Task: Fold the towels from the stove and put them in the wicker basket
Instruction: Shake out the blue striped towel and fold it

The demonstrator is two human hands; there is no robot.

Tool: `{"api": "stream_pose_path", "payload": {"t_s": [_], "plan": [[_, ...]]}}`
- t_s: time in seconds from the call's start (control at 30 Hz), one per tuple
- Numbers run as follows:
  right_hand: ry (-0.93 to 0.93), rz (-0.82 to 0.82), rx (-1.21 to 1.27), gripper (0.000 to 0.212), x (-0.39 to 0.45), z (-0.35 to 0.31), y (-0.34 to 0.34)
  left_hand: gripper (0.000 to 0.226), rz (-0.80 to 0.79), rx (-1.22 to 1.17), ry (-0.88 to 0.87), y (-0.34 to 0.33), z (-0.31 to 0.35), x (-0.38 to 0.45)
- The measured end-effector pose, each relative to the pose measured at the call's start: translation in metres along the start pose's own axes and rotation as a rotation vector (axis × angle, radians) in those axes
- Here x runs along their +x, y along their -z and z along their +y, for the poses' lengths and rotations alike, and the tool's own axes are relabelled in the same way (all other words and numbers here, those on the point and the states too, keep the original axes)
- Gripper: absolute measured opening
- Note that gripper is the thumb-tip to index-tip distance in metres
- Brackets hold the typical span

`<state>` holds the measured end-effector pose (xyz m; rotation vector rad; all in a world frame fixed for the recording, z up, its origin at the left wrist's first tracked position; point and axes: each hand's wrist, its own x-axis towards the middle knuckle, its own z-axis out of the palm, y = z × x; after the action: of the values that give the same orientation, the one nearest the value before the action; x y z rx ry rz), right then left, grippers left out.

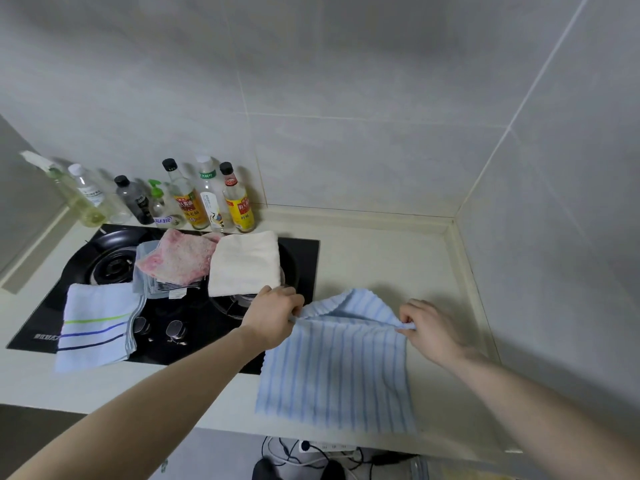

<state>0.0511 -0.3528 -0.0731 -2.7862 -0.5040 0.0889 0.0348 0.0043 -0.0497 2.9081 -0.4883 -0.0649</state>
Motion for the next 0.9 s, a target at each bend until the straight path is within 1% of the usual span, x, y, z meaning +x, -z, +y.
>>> {"api": "stream_pose_path", "payload": {"t_s": [0.07, 0.17, 0.33, 0.43, 0.53, 0.67, 0.8, 0.9], "plan": [[0.056, -0.003, -0.049, 0.032, -0.013, -0.001, -0.003, 0.03, -0.003, 0.007, -0.035, -0.007, 0.002, -0.011], [0.081, -0.019, -0.088, 0.029, -0.029, -0.004, -0.009, 0.032, -0.059, 0.017, -0.084, -0.02, 0.004, -0.026], [0.065, -0.11, -0.085, 0.029, -0.049, -0.006, -0.026, 0.037, -0.146, 0.032, -0.11, -0.039, 0.008, -0.05], [0.059, -0.161, -0.082, 0.026, -0.061, -0.004, -0.037, 0.037, -0.162, 0.042, -0.122, -0.048, 0.01, -0.063], [0.071, -0.151, -0.075, 0.022, -0.071, -0.003, -0.044, 0.041, -0.165, 0.027, -0.118, -0.055, 0.013, -0.074], [0.098, -0.157, -0.023, 0.023, -0.088, -0.002, -0.057, 0.03, -0.232, -0.011, -0.089, -0.066, 0.013, -0.087], [0.09, -0.262, -0.009, 0.027, -0.102, 0.005, -0.073, 0.021, -0.295, -0.015, -0.078, -0.071, 0.013, -0.098], [0.09, -0.409, -0.032, 0.019, -0.106, 0.0, -0.078, 0.022, -0.36, -0.005, -0.068, -0.077, 0.013, -0.106]]}}
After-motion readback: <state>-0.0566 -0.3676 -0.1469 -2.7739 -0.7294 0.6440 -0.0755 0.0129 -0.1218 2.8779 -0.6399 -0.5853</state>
